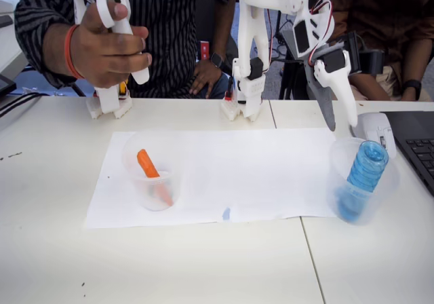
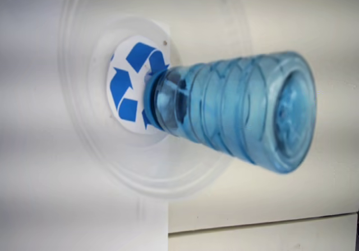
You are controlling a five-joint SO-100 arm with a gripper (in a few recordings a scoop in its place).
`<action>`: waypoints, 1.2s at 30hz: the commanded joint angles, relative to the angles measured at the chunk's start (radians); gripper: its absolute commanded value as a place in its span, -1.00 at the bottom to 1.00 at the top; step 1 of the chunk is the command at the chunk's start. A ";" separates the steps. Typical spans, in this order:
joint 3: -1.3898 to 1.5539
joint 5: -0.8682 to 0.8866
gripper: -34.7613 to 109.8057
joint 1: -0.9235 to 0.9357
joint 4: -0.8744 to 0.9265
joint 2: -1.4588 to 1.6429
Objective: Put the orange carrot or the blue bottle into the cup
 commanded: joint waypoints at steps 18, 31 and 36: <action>-0.061 -0.055 -0.43 0.000 0.017 0.385; 0.265 -0.104 -0.43 0.275 0.166 0.767; 0.440 -0.150 -0.43 0.387 0.164 0.897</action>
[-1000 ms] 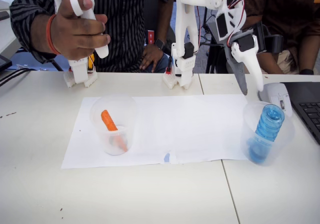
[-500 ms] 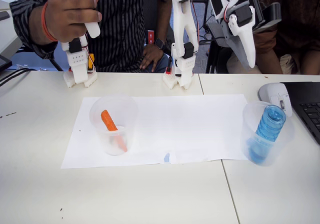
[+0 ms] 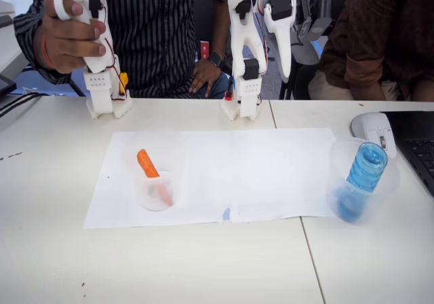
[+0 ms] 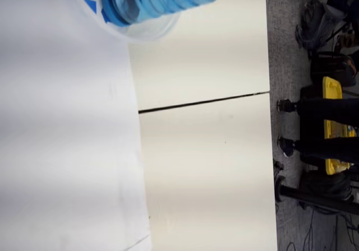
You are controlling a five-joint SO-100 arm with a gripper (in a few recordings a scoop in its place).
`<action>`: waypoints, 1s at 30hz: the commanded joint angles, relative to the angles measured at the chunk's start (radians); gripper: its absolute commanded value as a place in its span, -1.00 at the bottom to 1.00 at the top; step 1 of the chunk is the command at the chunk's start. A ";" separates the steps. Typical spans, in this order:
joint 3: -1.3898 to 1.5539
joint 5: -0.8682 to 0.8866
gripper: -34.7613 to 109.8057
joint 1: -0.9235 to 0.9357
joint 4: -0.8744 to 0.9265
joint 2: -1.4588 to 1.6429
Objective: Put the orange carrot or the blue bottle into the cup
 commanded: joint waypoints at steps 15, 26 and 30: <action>0.721 -0.138 -0.43 0.215 -0.291 0.555; 1.026 -0.138 -0.43 0.215 -0.351 0.713; 1.097 -0.140 -0.43 0.215 -0.351 0.713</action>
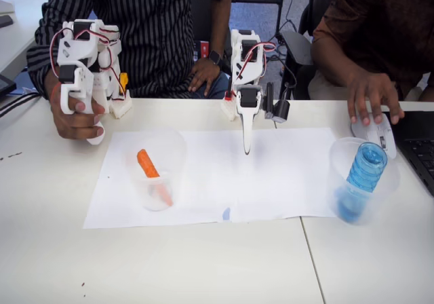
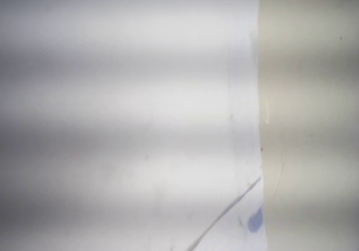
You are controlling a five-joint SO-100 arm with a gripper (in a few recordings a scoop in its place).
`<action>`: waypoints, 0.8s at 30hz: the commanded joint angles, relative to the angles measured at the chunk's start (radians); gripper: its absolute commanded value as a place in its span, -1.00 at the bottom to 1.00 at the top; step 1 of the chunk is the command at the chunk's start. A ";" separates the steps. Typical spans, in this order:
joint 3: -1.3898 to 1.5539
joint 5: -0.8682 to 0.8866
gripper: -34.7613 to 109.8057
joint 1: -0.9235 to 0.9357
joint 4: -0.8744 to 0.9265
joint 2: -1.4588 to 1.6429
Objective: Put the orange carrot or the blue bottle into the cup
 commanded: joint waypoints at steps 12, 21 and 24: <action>0.100 0.008 -0.43 0.023 -0.011 0.051; 0.103 0.018 -0.43 0.021 -0.011 0.051; 0.103 0.018 -0.44 0.021 -0.011 0.051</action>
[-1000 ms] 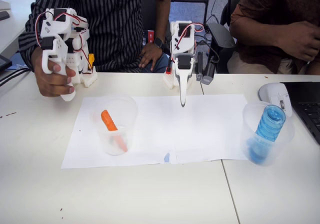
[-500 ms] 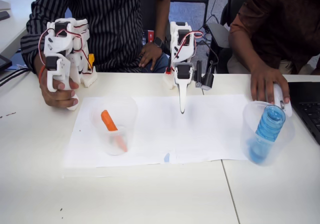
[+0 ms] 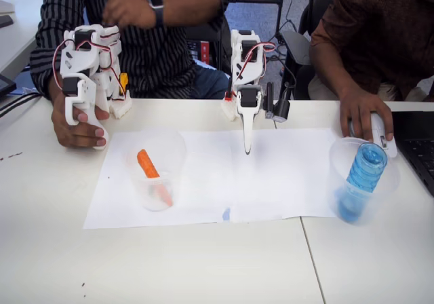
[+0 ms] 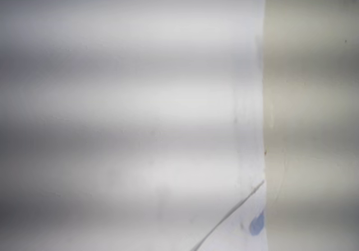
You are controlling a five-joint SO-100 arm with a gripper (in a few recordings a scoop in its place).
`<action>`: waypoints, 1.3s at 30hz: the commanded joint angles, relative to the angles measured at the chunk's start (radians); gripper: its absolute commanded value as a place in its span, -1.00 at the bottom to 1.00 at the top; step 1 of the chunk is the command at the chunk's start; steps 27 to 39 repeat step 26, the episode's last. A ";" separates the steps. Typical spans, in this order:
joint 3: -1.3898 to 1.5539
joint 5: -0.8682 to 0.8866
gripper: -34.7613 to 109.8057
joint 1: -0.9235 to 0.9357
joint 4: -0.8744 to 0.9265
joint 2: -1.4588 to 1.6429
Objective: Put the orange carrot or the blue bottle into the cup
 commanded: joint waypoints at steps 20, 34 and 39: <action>0.023 0.002 -0.43 0.021 -0.011 0.051; 0.023 0.002 -0.43 0.021 -0.011 0.051; 0.023 0.002 -0.43 0.021 -0.011 0.051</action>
